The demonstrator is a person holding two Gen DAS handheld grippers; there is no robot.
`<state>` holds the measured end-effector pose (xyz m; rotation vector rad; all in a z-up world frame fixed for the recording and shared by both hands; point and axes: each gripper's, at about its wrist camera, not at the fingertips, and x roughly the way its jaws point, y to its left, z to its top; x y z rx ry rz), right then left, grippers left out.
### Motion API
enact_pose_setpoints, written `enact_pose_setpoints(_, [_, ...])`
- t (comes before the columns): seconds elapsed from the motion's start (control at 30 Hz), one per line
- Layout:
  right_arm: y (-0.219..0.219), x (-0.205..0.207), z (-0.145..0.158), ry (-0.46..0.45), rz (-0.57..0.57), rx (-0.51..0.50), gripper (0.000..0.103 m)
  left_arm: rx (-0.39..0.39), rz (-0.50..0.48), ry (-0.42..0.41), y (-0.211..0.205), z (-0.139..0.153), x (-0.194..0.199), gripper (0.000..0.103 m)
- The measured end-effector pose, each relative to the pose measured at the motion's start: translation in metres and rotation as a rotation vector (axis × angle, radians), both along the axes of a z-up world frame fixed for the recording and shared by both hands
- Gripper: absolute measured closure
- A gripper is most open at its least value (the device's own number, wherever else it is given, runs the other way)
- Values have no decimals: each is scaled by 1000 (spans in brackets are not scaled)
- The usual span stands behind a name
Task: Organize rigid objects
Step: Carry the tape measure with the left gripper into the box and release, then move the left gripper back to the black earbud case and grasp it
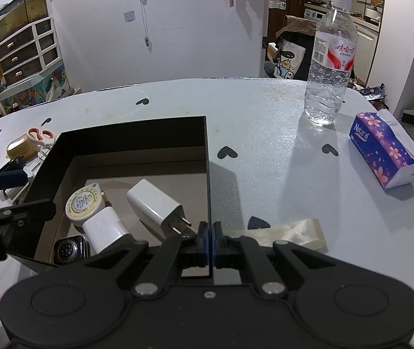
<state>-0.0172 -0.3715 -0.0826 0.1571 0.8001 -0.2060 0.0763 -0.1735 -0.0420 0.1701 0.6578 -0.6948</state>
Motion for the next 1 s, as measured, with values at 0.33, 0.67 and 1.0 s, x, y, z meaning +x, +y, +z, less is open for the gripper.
enact_pose_setpoints(0.33, [-1, 0, 0, 1, -2, 5, 100, -31, 25, 23, 9, 7, -2, 1])
enact_pose_setpoints(0.67, [-1, 0, 0, 2, -1, 4, 100, -16, 135, 21, 37, 2, 8, 0])
enact_pose_setpoints(1.0, [-1, 1, -1, 2, -1, 4, 100, -27, 309, 27, 90, -7, 30, 0])
